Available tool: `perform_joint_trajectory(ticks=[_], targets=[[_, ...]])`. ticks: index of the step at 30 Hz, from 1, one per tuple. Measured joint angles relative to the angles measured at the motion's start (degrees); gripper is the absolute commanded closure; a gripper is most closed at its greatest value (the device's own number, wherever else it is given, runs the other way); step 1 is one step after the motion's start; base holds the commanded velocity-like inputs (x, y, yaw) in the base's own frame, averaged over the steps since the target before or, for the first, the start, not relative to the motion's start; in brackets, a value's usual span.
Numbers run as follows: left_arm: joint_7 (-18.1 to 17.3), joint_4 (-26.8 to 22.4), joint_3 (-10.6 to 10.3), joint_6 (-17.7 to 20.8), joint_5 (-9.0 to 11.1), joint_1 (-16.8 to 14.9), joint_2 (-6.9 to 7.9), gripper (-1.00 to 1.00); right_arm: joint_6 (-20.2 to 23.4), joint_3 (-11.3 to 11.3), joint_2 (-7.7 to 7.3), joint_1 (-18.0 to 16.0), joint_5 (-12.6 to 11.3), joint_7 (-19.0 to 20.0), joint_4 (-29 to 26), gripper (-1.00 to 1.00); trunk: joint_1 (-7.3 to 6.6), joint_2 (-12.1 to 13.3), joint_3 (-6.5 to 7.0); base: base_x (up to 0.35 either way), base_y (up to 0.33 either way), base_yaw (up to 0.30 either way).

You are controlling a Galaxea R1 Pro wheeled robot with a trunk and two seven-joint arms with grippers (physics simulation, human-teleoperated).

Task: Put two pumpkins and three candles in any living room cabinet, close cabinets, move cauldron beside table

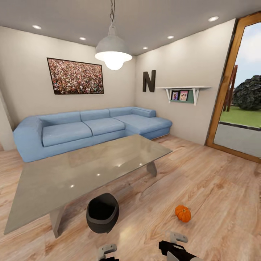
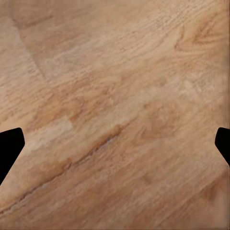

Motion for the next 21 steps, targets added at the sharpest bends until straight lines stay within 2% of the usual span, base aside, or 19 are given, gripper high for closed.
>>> perform_joint_trajectory(ticks=[21], targets=[[-0.2, 0.0, 0.0, 0.1, 0.0, 0.0, 0.0, -1.0, 0.0, -0.1, -0.04, 0.0, 0.0, 0.0, 0.0, -1.0, -4.61, 8.4, 2.33, 0.0, 0.0, -0.201]])
